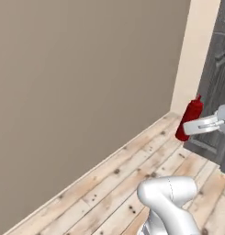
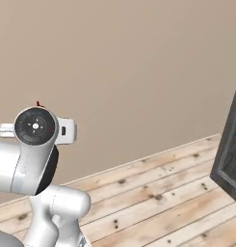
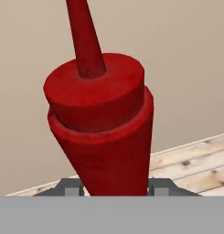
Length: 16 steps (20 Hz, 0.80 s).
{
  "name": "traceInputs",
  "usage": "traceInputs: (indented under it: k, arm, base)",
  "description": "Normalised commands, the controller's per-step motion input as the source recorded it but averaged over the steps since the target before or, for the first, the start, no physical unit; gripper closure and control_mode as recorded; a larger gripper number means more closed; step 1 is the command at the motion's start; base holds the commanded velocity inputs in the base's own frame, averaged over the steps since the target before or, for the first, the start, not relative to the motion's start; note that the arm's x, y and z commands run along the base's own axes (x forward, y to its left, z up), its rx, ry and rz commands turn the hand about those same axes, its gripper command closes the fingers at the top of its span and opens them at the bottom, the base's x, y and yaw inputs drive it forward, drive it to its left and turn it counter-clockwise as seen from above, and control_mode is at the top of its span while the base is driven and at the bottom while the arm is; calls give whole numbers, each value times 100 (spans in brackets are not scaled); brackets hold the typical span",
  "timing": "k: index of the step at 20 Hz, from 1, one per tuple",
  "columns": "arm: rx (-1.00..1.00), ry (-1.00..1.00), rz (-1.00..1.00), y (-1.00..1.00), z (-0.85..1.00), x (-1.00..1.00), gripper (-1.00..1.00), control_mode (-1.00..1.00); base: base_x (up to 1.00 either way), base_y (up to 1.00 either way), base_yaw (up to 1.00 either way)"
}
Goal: Place the mayonnaise and ketchup from the counter to the top shelf of the fridge. If the existing items in the fridge are on the top shelf, move them to other shelves.
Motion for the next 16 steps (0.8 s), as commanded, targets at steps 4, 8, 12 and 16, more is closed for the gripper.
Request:
traceInputs:
  k: [4,8,12,16]
  arm:
    - [0,0,0,0,0,0,100,100]
    - [0,0,0,0,0,0,100,100]
    - [0,0,0,0,0,0,100,100]
    - [0,0,0,0,0,0,100,100]
  base:
    - [49,64,-80]
    - [33,51,-83]
    - [34,31,-83]
    - [60,13,-74]
